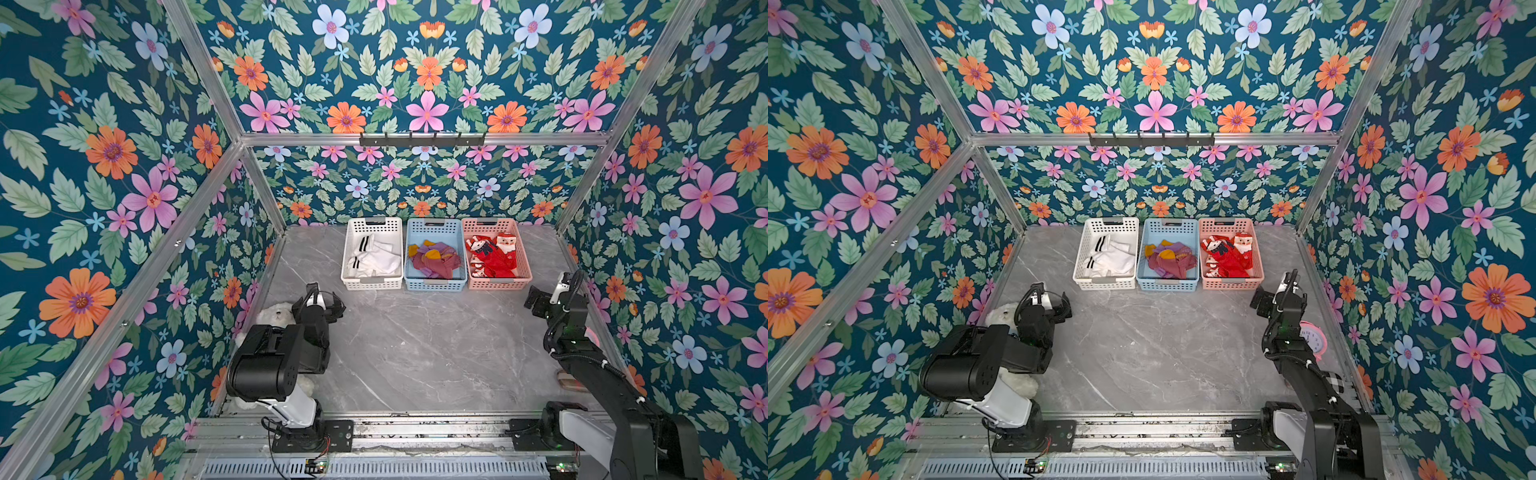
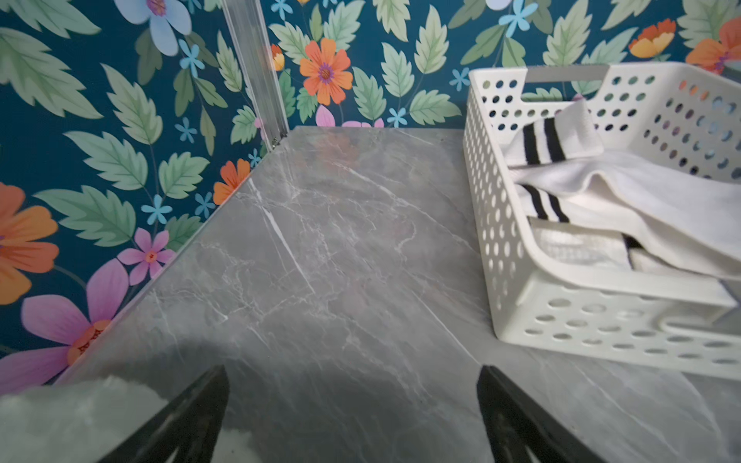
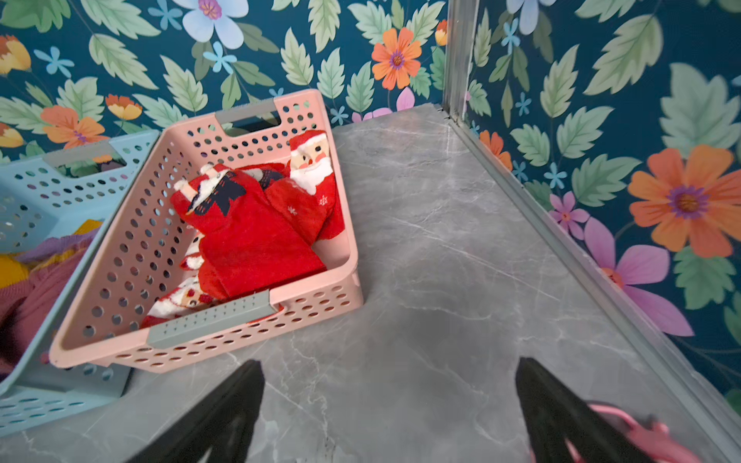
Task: Sort the socks into the basket by color
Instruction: Reset both arms
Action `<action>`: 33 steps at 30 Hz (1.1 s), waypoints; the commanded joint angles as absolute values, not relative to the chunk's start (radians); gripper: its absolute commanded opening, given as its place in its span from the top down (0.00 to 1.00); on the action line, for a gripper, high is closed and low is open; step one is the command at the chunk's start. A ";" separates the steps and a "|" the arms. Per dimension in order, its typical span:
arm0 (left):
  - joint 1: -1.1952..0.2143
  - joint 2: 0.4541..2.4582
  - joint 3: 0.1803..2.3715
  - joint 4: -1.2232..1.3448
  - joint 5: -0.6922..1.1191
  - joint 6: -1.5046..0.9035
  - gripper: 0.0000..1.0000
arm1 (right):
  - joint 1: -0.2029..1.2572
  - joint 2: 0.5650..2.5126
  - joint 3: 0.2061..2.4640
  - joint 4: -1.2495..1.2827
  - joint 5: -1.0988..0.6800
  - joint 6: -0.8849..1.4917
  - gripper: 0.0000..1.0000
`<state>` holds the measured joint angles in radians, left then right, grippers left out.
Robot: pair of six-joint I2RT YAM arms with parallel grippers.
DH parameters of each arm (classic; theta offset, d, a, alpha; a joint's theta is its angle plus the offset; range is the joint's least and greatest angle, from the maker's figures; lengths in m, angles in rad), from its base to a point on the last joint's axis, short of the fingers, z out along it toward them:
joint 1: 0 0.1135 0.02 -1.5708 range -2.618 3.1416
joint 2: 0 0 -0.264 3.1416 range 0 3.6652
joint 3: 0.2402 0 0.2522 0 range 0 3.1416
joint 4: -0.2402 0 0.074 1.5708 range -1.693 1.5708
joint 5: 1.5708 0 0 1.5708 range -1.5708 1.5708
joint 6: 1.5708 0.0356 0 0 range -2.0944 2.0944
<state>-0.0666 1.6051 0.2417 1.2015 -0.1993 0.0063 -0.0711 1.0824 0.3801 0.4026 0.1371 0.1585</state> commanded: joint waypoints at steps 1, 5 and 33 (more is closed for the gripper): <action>-0.066 1.604 0.244 1.307 -0.168 0.018 0.01 | -0.070 1.135 0.347 0.581 0.093 0.174 0.01; -0.063 1.605 0.279 1.238 -0.237 -0.013 0.01 | -0.072 1.192 0.318 0.665 0.077 0.140 0.01; -0.061 1.603 0.276 1.245 -0.237 -0.012 0.01 | -0.071 1.450 0.295 0.934 -0.189 0.035 0.01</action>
<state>-0.0612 1.6054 0.2733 1.2148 -0.2317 -0.0051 -0.0715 1.4498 0.2935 0.8860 -0.1791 0.0570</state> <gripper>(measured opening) 0.993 0.991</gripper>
